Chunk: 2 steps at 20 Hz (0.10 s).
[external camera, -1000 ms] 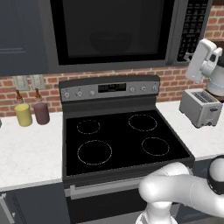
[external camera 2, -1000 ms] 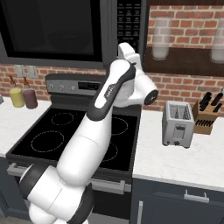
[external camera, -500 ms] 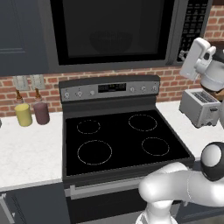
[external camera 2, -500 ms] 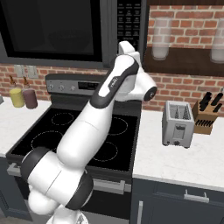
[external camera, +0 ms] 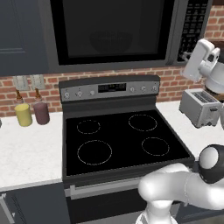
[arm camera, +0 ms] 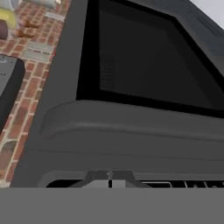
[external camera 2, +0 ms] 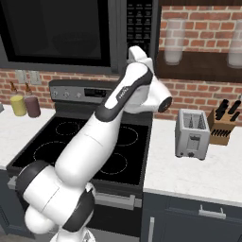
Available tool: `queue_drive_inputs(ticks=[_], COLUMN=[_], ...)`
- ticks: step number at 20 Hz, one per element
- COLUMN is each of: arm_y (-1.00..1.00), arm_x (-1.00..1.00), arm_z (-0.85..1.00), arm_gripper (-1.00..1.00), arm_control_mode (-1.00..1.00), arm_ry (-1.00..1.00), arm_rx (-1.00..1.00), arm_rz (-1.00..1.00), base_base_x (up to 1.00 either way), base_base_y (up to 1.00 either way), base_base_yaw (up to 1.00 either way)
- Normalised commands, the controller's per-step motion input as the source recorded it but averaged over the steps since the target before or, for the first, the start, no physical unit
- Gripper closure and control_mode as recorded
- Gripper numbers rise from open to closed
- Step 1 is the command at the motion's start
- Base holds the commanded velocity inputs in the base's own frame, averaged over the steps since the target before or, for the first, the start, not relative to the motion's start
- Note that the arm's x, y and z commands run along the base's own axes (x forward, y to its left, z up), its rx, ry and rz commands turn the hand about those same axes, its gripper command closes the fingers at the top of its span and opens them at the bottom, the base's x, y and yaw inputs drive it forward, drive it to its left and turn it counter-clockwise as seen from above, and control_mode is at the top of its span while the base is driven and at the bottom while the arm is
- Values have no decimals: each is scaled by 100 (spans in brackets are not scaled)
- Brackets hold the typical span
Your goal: Open the microwave, place the bowl with waffle inside the microwave, then close the microwave door and turn it on.
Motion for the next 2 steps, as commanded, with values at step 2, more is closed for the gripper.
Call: queue_drive_inputs(ticks=[2], arm_y=[-4], arm_x=[-100], arm_z=[0], arm_gripper=[100], arm_control_mode=[-100], arm_ry=[-3], arm_rx=[0], arm_rz=[0], base_base_x=[0], base_base_y=[0], base_base_yaw=[0])
